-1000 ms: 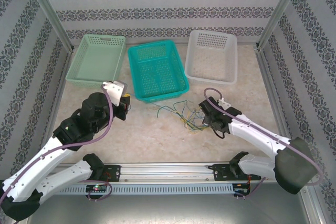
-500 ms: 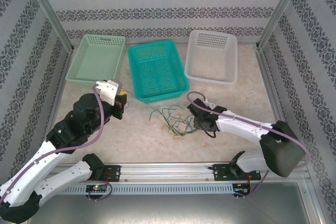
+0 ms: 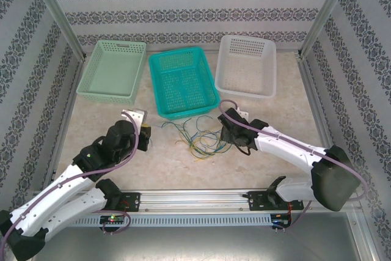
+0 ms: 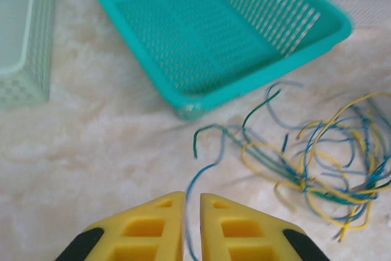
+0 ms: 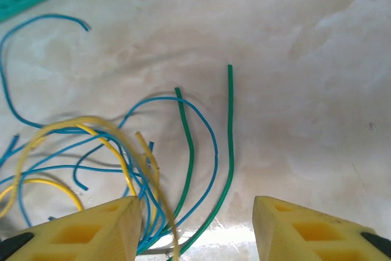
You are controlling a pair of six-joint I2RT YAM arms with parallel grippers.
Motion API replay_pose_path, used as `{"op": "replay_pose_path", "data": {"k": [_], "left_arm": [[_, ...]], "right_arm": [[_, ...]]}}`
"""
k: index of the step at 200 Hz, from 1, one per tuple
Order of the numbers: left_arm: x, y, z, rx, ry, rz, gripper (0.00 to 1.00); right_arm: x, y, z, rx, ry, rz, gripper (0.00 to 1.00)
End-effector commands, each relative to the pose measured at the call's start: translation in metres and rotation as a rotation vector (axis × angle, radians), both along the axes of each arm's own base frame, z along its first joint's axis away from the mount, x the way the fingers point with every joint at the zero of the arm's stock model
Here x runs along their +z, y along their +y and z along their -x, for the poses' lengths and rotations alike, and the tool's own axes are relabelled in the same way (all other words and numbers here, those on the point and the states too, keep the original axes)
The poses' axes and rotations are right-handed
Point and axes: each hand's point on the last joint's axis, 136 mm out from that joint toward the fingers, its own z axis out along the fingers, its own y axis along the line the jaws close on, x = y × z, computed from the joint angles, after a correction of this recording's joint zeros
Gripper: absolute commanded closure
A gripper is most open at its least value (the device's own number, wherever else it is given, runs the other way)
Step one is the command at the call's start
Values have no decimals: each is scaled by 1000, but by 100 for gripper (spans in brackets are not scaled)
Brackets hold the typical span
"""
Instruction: Untangle the cables
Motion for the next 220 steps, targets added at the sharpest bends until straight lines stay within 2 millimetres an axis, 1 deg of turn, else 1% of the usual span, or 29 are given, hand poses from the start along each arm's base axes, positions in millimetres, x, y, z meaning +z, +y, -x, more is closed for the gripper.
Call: {"op": "replay_pose_path", "data": {"k": [1, 17, 29, 40, 53, 70, 86, 104, 115, 120, 123, 129, 131, 136, 143, 162, 171, 183, 191, 201, 220], "left_arm": [[-21, 13, 1, 95, 56, 13, 84], [-28, 11, -1, 96, 66, 13, 82], [-30, 10, -1, 97, 70, 12, 80], [-31, 11, -2, 98, 74, 6, 77], [-31, 11, -2, 101, 76, 4, 68], [-28, 8, -4, 89, 70, 11, 59], [-22, -1, -6, 45, 58, 17, 50], [-19, -15, -10, -27, 56, 9, 44], [-18, -28, -13, -81, 60, 10, 42], [-17, -34, -14, -105, 63, 15, 41], [-16, -37, -15, -118, 63, 20, 41], [-16, -43, -16, -140, 68, 23, 40], [-16, -45, -17, -147, 68, 25, 40], [-14, -49, -19, -161, 69, 32, 40], [-12, -55, -21, -176, 69, 42, 40], [-7, -67, -26, -210, 65, 63, 40], [-7, -71, -28, -219, 64, 71, 40], [-6, -75, -31, -223, 59, 79, 40], [-6, -77, -33, -227, 57, 83, 40], [-5, -79, -33, -233, 56, 91, 40], [-7, -83, -34, -242, 64, 96, 40]], "right_arm": [[13, -1, -3, 54, -37, 48, 48], [9, 1, -7, 93, -33, 60, 47], [0, -3, -8, 92, -3, 75, 47], [-11, -7, -8, 81, 32, 69, 50], [-21, -7, -8, 81, 52, 42, 53], [-27, -2, -12, 88, 41, 8, 57], [-30, 1, -16, 90, 35, -2, 65], [-32, 9, -20, 119, 47, -18, 79], [-32, 16, -22, 144, 52, -30, 81], [-31, 17, -22, 153, 52, -31, 78], [-31, 18, -22, 155, 51, -29, 75], [-30, 18, -22, 158, 48, -26, 64], [-30, 18, -22, 157, 49, -25, 62], [-30, 16, -22, 152, 48, -25, 60], [-30, 15, -21, 151, 45, -24, 60], [-35, 7, -18, 123, 44, -21, 64], [-39, 7, -17, 120, 53, -33, 67], [-43, 8, -17, 126, 60, -47, 68], [-44, 8, -18, 130, 66, -45, 73], [-41, 9, -19, 132, 65, -40, 82], [-29, 12, -21, 151, 31, -57, 94]]}}
